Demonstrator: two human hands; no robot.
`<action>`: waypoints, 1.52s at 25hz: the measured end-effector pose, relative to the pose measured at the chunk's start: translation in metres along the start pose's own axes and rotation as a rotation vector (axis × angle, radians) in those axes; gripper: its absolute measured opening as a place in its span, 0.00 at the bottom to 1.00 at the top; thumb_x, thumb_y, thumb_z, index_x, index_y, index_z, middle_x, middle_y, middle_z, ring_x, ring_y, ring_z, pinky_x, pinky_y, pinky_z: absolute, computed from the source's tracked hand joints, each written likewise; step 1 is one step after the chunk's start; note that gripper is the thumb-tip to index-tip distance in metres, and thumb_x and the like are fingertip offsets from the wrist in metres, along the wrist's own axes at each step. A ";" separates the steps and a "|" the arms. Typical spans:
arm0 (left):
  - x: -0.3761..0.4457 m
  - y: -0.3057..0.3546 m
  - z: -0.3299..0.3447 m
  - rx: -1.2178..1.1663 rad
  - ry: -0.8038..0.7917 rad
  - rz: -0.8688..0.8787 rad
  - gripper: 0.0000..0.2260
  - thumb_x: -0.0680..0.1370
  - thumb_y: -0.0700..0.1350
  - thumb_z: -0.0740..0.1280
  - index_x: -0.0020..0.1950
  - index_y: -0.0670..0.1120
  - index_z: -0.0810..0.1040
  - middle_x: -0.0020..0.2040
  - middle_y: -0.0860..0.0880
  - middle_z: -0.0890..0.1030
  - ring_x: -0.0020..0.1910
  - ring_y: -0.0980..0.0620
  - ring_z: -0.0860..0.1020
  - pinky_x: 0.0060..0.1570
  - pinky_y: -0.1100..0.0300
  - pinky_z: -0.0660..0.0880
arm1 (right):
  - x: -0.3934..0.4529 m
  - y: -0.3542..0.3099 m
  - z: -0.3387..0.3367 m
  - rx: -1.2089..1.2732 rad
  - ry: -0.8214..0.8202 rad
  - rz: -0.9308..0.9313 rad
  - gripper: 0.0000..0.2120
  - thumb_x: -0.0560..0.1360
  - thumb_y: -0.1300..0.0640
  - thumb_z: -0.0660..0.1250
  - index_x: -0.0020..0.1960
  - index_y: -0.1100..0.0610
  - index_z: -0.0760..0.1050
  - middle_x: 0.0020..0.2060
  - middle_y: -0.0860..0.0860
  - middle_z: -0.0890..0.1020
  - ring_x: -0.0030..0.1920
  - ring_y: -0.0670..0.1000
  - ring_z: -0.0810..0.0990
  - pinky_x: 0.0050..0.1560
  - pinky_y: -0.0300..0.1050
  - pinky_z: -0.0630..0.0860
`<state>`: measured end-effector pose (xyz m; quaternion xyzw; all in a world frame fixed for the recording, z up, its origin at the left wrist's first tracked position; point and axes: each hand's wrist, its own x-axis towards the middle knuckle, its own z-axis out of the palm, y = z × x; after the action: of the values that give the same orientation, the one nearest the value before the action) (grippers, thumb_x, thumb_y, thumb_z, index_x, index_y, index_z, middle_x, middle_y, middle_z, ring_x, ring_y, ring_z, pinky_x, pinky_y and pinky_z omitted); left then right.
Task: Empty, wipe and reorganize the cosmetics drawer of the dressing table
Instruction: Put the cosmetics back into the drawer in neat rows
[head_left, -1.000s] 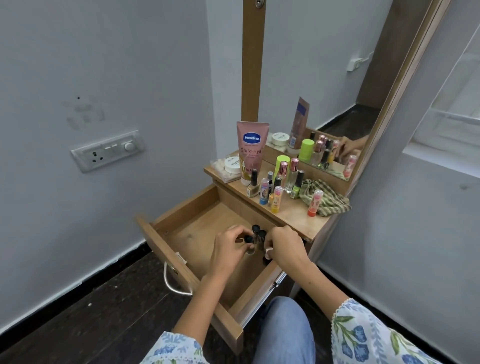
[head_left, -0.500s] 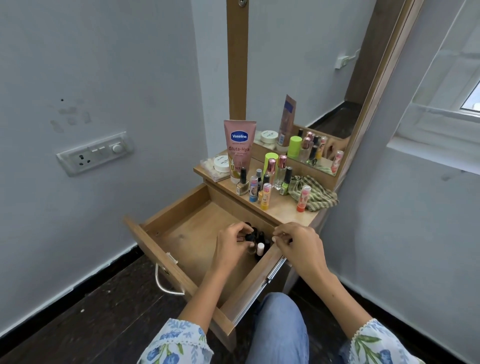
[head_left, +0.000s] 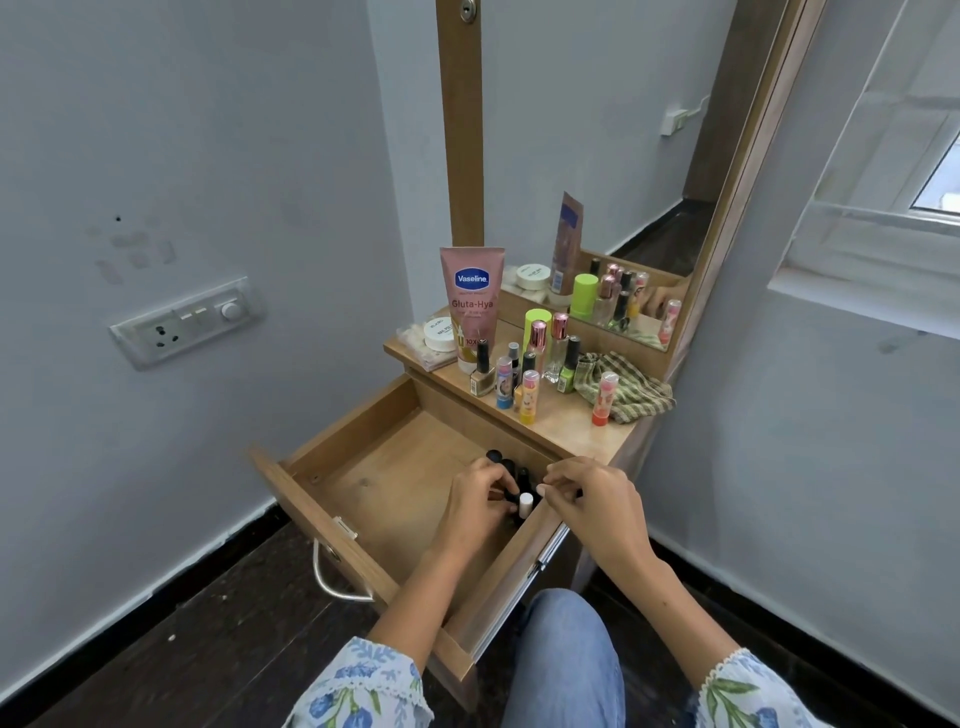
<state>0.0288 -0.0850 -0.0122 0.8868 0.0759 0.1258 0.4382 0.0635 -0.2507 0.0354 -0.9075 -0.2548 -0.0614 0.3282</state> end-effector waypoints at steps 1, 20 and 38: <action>0.000 0.000 0.000 -0.011 -0.003 -0.002 0.11 0.68 0.28 0.71 0.42 0.43 0.79 0.48 0.49 0.75 0.45 0.57 0.77 0.44 0.72 0.75 | 0.000 0.000 0.000 0.001 -0.001 -0.001 0.06 0.73 0.53 0.71 0.48 0.52 0.83 0.45 0.44 0.84 0.43 0.45 0.81 0.44 0.47 0.80; 0.004 0.039 -0.027 0.057 0.357 0.190 0.07 0.78 0.43 0.66 0.54 0.48 0.79 0.50 0.55 0.79 0.49 0.64 0.75 0.48 0.71 0.71 | 0.055 -0.023 -0.027 0.036 0.226 -0.139 0.08 0.77 0.59 0.66 0.55 0.56 0.79 0.48 0.50 0.82 0.44 0.50 0.81 0.45 0.48 0.79; 0.061 0.075 -0.019 0.712 0.621 0.283 0.25 0.70 0.37 0.73 0.66 0.50 0.75 0.53 0.41 0.75 0.45 0.45 0.73 0.42 0.55 0.73 | 0.083 -0.030 -0.039 -0.155 0.219 -0.018 0.06 0.75 0.60 0.67 0.51 0.59 0.77 0.46 0.53 0.80 0.43 0.54 0.79 0.41 0.45 0.72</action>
<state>0.0838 -0.1007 0.0684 0.9037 0.1200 0.4088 0.0430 0.1223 -0.2207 0.1061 -0.9156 -0.2201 -0.1828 0.2825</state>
